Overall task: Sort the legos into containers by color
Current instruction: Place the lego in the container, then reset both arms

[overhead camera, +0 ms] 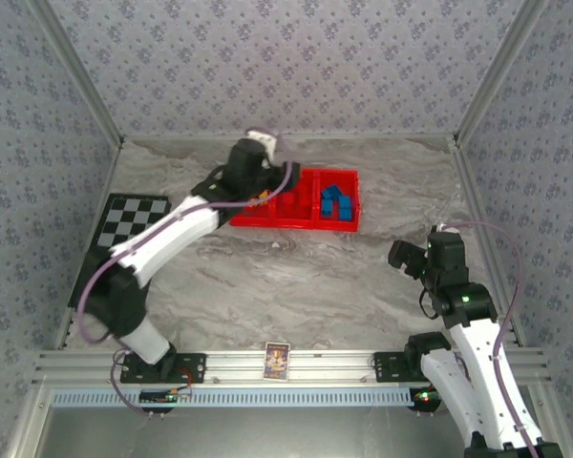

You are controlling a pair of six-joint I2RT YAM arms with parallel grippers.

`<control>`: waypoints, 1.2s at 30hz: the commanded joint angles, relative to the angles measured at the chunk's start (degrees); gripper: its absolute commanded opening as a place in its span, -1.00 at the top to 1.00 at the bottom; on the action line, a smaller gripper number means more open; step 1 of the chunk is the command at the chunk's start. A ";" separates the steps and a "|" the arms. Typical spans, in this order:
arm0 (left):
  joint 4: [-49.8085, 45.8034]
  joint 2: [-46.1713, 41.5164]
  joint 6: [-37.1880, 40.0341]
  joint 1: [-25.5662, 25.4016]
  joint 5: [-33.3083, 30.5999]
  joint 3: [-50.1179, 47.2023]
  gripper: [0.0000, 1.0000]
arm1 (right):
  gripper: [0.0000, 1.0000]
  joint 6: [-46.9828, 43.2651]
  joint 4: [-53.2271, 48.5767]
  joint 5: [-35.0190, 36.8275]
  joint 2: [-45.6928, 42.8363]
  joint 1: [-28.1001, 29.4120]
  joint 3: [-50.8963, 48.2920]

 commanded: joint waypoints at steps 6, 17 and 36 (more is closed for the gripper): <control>12.79 -24.55 10.15 2.42 -10.23 -32.28 -0.75 | -0.99 1.75 7.70 -2.12 -2.14 -1.33 -2.06; 27.83 -51.47 14.31 8.21 -23.66 -61.36 -0.99 | -0.99 -23.93 57.89 6.08 14.14 0.87 -16.82; 45.89 -31.71 13.64 30.44 -10.88 -62.57 -0.99 | -0.99 -27.22 97.69 0.08 52.92 -7.00 -20.31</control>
